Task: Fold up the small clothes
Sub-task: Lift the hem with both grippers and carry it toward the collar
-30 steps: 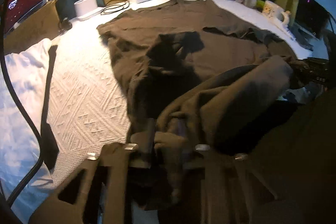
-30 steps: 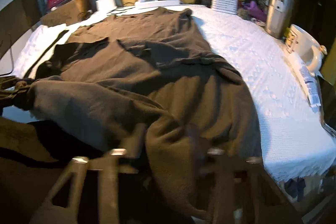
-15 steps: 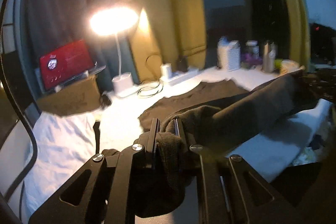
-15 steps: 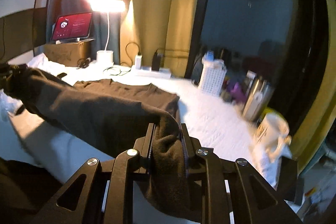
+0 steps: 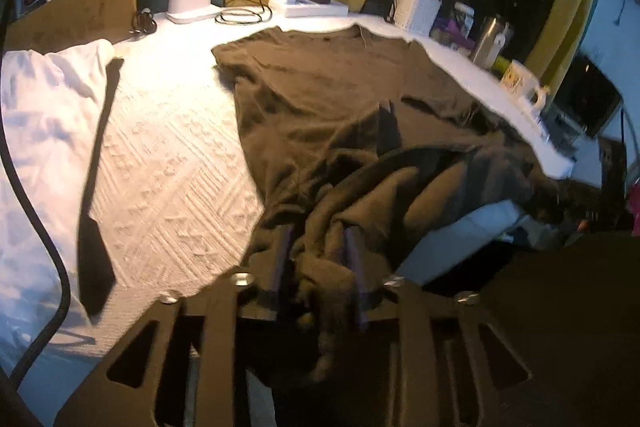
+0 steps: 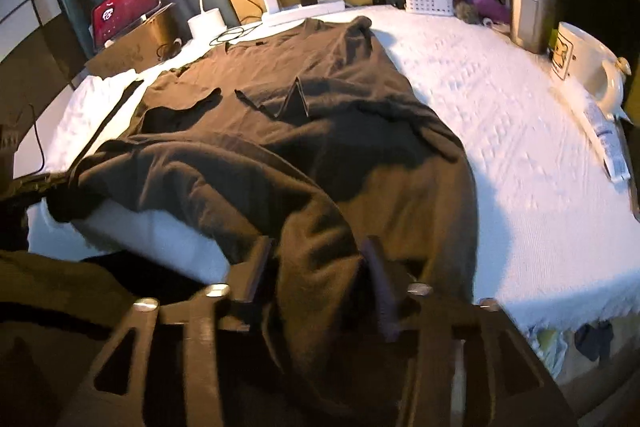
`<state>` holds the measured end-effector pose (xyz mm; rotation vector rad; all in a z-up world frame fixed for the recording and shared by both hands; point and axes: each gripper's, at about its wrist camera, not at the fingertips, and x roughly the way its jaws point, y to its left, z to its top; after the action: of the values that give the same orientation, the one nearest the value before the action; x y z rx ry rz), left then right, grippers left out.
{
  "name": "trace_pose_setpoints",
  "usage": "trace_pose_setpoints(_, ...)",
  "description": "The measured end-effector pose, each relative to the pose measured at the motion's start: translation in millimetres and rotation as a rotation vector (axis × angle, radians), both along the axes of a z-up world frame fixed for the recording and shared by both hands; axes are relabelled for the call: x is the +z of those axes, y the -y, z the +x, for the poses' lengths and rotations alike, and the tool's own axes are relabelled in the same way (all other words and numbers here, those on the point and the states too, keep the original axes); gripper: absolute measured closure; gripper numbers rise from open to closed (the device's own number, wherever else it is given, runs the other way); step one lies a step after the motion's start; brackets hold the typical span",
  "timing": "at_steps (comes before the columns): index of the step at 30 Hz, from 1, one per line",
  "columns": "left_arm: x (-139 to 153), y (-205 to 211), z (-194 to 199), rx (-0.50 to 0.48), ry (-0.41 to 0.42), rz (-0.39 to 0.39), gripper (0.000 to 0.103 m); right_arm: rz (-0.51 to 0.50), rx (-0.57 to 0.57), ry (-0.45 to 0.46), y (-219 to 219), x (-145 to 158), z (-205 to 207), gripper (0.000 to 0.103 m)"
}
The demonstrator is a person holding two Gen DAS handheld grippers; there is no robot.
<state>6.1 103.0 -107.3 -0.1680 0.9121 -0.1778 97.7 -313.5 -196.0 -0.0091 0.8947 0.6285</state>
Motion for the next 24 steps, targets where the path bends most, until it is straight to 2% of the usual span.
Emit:
trace_pose_setpoints(1, 5, -1, -2, 0.006, 0.020, -0.015, 0.057, 0.010, 0.007, -0.007, 3, 3, -2, 0.032)
trace_pose_setpoints(4, 19, -7, -6, 0.020, 0.069, -0.045, 0.056, 0.102, -0.018, -0.023, 23, 18, 1, 0.032)
trace_pose_setpoints(7, 25, -12, 4, 0.055, 0.115, 0.008, 0.056, 0.168, -0.075, 0.052, 40, 35, 11, 0.032)
trace_pose_setpoints(10, 18, -8, 18, 0.062, 0.113, 0.055, 0.056, 0.103, -0.113, 0.112, 34, 36, 27, 0.032)
trace_pose_setpoints(12, 9, 3, 23, 0.013, 0.082, 0.056, 0.056, 0.051, -0.083, 0.116, 22, 29, 30, 0.036)
trace_pose_setpoints(15, -2, 24, 22, -0.055, 0.061, 0.104, 0.056, -0.031, -0.031, 0.104, 5, 13, 25, 0.049)
trace_pose_setpoints(17, -9, 33, 20, -0.076, 0.043, 0.120, 0.056, -0.050, -0.014, 0.086, -2, 4, 21, 0.058)
trace_pose_setpoints(21, -19, 43, 18, -0.103, 0.029, 0.143, 0.056, -0.095, 0.037, 0.086, -21, -5, 6, 0.059)
trace_pose_setpoints(24, -25, 48, 17, -0.108, 0.025, 0.174, 0.056, -0.086, 0.049, 0.075, -20, -3, 6, 0.060)
